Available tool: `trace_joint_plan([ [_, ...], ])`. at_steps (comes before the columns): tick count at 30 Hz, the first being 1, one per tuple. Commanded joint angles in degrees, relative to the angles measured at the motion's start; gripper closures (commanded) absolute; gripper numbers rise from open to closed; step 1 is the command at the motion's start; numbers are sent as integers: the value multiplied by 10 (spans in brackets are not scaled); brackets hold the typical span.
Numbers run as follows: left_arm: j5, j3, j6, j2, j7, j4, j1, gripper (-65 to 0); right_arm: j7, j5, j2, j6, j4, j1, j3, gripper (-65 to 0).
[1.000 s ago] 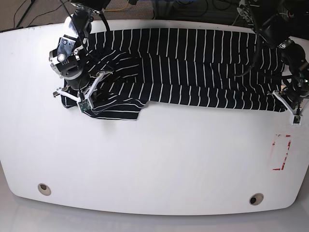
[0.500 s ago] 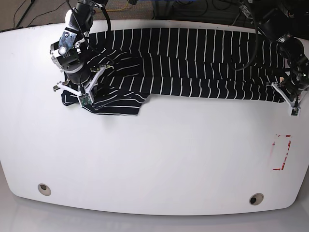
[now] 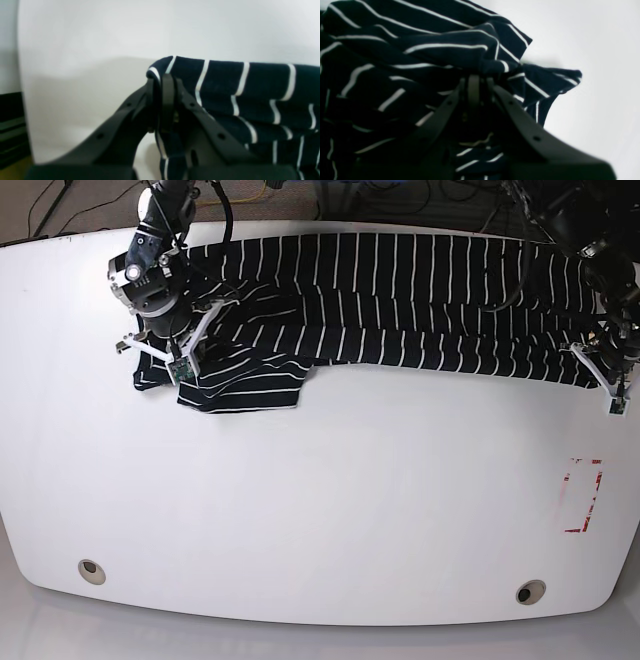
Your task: Layout the t-shirt on the table in an organized manner, then fold the t-shirt properly
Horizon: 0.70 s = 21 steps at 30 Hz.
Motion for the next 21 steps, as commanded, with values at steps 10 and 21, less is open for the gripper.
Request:
trace_joint_plan([
  [10,4,-1,6,-13,-8,46,28,-24,6,-4,4,-5,-3,-6,2,-44],
  [21,4,-1,6,-13,-7,70,46,-338,6,-5,-9,-5,0,-8,9,-458],
])
